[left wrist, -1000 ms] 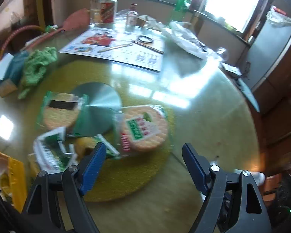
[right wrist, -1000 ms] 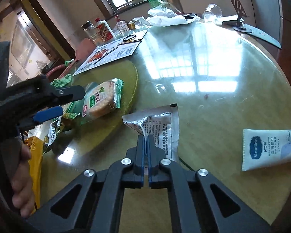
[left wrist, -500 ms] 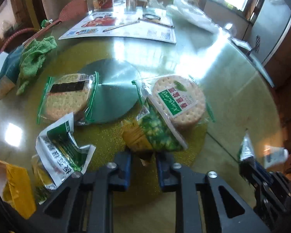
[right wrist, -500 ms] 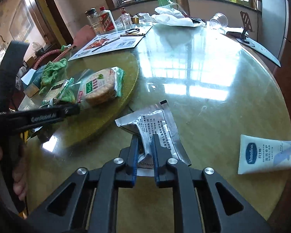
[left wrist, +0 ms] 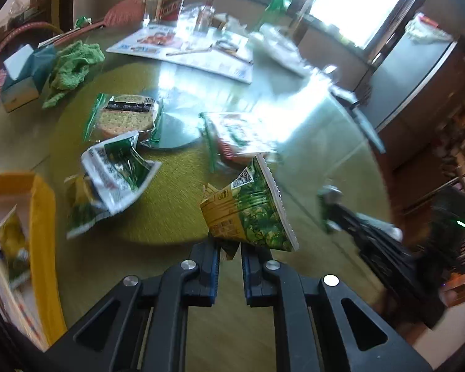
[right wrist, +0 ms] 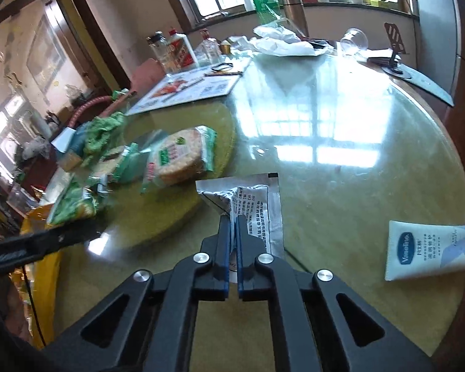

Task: Organize snacks
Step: 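Carry the sachet and green-yellow bag into the yellow tray and open both grippers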

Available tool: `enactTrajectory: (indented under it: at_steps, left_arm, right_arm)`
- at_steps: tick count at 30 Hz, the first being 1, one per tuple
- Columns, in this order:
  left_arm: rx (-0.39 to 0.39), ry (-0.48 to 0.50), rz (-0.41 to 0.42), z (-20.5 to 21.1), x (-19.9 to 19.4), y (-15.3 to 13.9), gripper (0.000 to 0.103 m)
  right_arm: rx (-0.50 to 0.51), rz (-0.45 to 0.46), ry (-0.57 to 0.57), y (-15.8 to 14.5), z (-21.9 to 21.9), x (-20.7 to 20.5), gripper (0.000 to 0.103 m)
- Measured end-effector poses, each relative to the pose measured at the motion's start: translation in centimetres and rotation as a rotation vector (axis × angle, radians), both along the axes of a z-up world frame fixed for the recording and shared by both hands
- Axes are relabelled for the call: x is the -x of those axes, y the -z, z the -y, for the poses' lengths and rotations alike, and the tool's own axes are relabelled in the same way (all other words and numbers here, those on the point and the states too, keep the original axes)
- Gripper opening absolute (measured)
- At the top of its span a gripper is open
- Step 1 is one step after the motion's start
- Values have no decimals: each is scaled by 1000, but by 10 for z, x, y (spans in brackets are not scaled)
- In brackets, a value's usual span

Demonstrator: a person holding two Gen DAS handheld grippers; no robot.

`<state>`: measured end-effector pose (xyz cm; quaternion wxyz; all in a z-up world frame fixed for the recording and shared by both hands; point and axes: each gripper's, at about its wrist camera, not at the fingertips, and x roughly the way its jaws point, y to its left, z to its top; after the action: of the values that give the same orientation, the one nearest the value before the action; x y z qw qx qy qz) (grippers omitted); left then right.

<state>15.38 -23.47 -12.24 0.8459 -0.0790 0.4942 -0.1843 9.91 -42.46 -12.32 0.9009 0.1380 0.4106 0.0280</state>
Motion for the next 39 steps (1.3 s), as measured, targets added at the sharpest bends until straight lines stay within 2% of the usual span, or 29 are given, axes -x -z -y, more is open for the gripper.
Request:
enactTrajectory:
  at_steps: [4, 9, 13, 18, 22, 23, 26, 30, 31, 33, 34, 35, 37, 38, 39]
  left_arm:
    - [39, -19, 62, -12, 47, -24, 10]
    - [79, -90, 96, -63, 106, -43, 10]
    - [29, -204, 115, -124, 150, -41, 10]
    - [-40, -334, 63, -185, 175, -13, 10]
    - [-27, -348, 58, -208, 178, -2, 10]
    - [-48, -347, 62, -209, 176, -1, 10]
    - [-93, -318, 39, -206, 169, 7, 11]
    - [-105, -311, 18, -219, 173, 17, 13]
    - [-101, -330, 23, -224, 175, 17, 15]
    - [-100, -341, 42, -229, 177, 14, 36]
    - [-91, -334, 51, -229, 178, 14, 56]
    - [-80, -336, 68, -231, 181, 11, 63]
    - [-48, -336, 125, -231, 190, 4, 66]
    - [-35, -330, 152, -231, 194, 0, 75]
    - [-32, -332, 175, -230, 198, -2, 78]
  right_arm:
    - [-11, 41, -50, -6, -9, 3, 3]
    - [-42, 77, -171, -14, -32, 11, 3]
    - [-62, 100, -290, -37, -70, 31, 3]
    - [-126, 88, -522, -66, -153, 49, 3]
    - [-113, 4, -674, -60, -242, 40, 3]
    - [-101, -28, -706, -53, -266, 35, 3]
    - [-56, -82, -743, -38, -316, 22, 3]
    - [-19, -132, -700, -21, -365, -16, 3]
    - [-15, -140, -677, -17, -370, -24, 4]
    - [-38, -168, -648, -7, -376, -38, 4]
    - [-51, -184, -641, -3, -378, -42, 8]
    - [-67, -206, -640, 2, -379, -44, 10]
    - [-103, -215, -643, 2, -377, -42, 26]
    - [-108, -200, -642, -3, -373, -37, 32]
    - [-106, -184, -638, -8, -370, -31, 46]
